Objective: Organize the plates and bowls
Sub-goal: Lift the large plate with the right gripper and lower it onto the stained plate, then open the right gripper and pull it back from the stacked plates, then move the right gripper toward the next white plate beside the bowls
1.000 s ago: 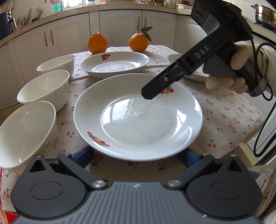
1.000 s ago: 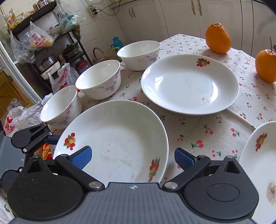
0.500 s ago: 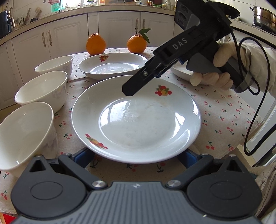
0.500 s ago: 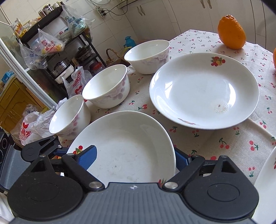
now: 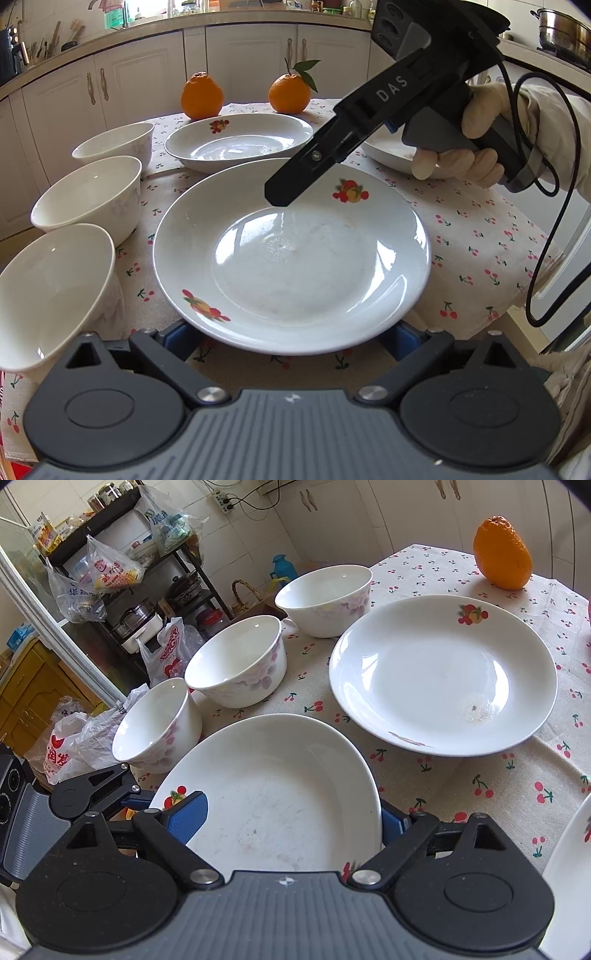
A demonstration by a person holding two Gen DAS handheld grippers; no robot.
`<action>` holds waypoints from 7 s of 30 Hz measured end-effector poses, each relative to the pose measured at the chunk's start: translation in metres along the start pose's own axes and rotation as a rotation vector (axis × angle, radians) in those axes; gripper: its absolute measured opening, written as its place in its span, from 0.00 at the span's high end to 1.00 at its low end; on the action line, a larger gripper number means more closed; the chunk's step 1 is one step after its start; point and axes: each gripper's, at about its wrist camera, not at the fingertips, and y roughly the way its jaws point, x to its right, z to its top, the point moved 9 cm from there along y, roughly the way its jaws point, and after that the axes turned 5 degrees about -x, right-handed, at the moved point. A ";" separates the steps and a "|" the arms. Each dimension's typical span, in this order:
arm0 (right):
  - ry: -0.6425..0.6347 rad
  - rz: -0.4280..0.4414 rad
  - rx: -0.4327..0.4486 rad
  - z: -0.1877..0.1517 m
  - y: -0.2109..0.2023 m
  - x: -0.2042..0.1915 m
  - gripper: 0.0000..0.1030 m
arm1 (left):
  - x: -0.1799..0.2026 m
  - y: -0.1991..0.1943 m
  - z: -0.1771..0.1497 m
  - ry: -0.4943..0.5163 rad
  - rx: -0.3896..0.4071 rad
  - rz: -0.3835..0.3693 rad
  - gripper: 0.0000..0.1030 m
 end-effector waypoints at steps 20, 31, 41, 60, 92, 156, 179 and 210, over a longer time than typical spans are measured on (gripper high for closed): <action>0.025 -0.081 0.095 -0.007 -0.049 0.016 0.07 | 0.022 -0.006 0.041 0.125 0.033 -0.039 0.04; 0.089 -0.183 0.152 -0.021 -0.098 0.048 0.06 | 0.051 0.015 0.082 0.213 0.036 -0.134 0.04; 0.167 -0.271 0.205 -0.042 -0.137 0.086 0.06 | 0.085 0.044 0.110 0.282 0.026 -0.222 0.04; 0.282 -0.352 0.279 -0.069 -0.174 0.141 0.05 | 0.123 0.086 0.141 0.353 0.015 -0.291 0.04; 0.373 -0.402 0.266 -0.095 -0.176 0.159 0.05 | 0.121 0.114 0.152 0.328 -0.012 -0.288 0.03; 0.207 -0.560 0.221 -0.074 -0.120 0.031 0.00 | -0.028 0.089 0.107 -0.142 0.046 0.153 0.02; 0.023 -0.571 0.036 0.035 -0.080 0.101 0.00 | -0.040 0.112 0.116 -0.175 0.053 0.187 0.00; -0.090 -0.200 -0.090 0.131 0.015 0.159 0.14 | -0.044 0.114 0.129 -0.171 0.092 0.170 0.03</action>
